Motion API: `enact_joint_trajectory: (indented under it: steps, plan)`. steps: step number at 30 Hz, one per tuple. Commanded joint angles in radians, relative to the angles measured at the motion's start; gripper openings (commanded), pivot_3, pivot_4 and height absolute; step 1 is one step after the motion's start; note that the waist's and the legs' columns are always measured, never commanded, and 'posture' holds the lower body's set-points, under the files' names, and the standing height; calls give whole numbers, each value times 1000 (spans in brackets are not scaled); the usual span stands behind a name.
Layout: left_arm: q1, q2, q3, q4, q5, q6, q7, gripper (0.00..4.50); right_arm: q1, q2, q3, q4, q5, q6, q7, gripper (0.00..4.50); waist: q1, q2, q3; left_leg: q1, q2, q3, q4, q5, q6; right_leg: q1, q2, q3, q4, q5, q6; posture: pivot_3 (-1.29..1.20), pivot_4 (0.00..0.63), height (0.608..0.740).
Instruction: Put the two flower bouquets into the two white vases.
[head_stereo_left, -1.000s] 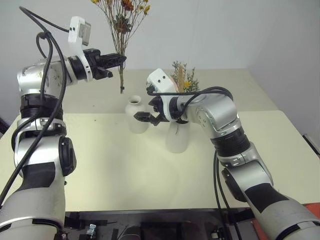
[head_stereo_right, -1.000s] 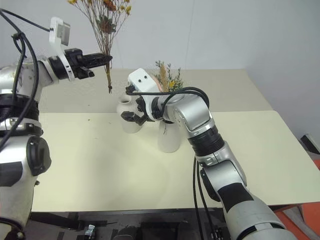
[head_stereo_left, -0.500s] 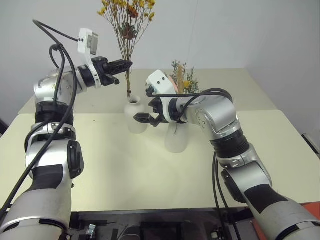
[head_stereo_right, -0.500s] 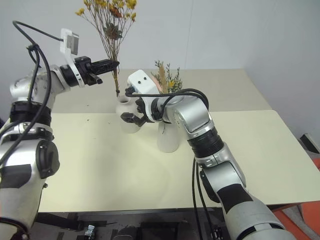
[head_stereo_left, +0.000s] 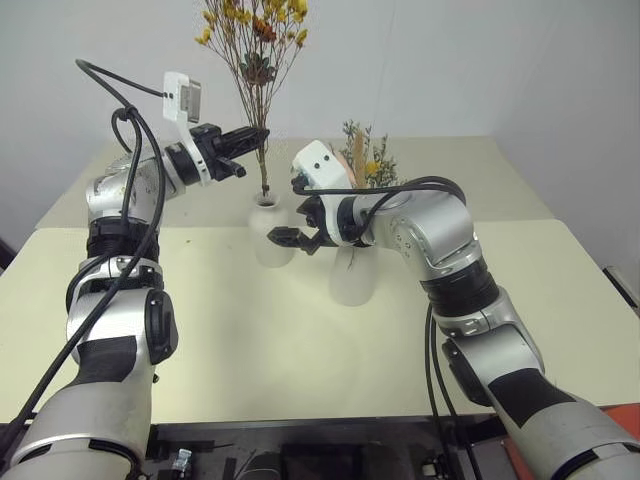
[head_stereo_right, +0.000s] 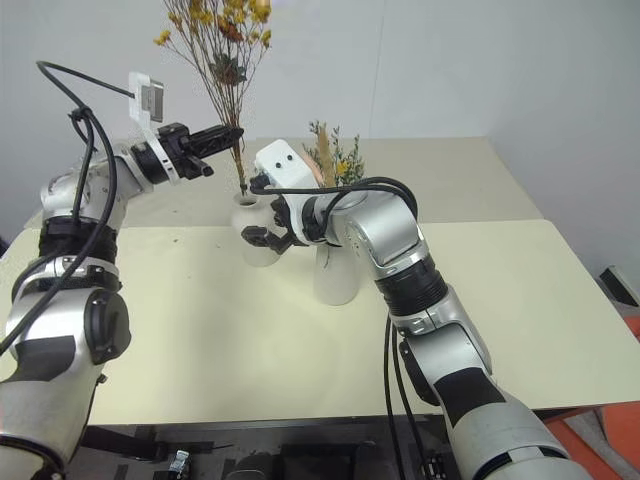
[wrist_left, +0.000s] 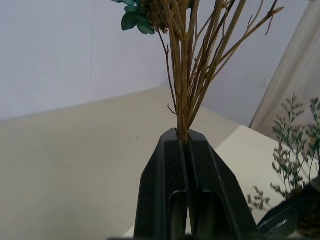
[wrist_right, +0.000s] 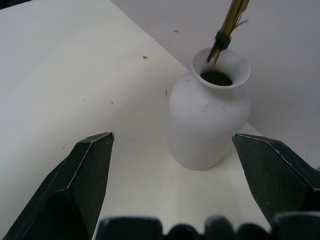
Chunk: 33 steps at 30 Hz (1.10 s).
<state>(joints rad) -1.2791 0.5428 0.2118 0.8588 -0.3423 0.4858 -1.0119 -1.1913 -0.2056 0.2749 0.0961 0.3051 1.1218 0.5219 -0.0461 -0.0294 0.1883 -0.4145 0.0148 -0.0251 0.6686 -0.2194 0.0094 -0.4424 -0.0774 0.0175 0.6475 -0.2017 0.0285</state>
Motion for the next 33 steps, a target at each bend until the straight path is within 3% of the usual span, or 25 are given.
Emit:
enact_joint_trajectory:
  steps: [1,15,21,24,32,33]
  plan:
    - [1,5,5,-54,-16,0,-4,25,-3,-2,-22,-38,2,2,5,4500,1,0,0,0,0,0,0,0,0,0,0,0,0,0,0,0,150,740]
    - [103,-19,15,-118,-26,-68,44,25,9,-6,-17,-59,4,8,15,4500,1,0,0,0,0,0,0,0,0,0,0,0,0,0,0,0,150,740]
    - [117,-25,11,-129,-23,-75,51,1628,12,-6,-15,-62,4,7,21,4500,1,0,0,0,0,0,0,0,0,0,0,0,0,0,0,0,150,740]
    - [120,-30,10,-128,-21,-74,62,2172,13,-6,-14,-63,4,5,24,4500,1,0,0,0,0,0,0,0,0,0,0,0,0,0,0,0,150,740]
    - [137,-27,-1,-156,-24,-63,46,4377,19,-6,-12,-67,3,5,30,4500,1,0,0,0,0,0,0,0,0,0,0,0,0,0,0,0,150,740]
    - [141,-25,-4,-164,-24,-58,41,4477,19,-6,-12,-67,3,4,31,4500,1,0,0,0,0,0,0,0,0,0,0,0,0,0,0,0,150,740]
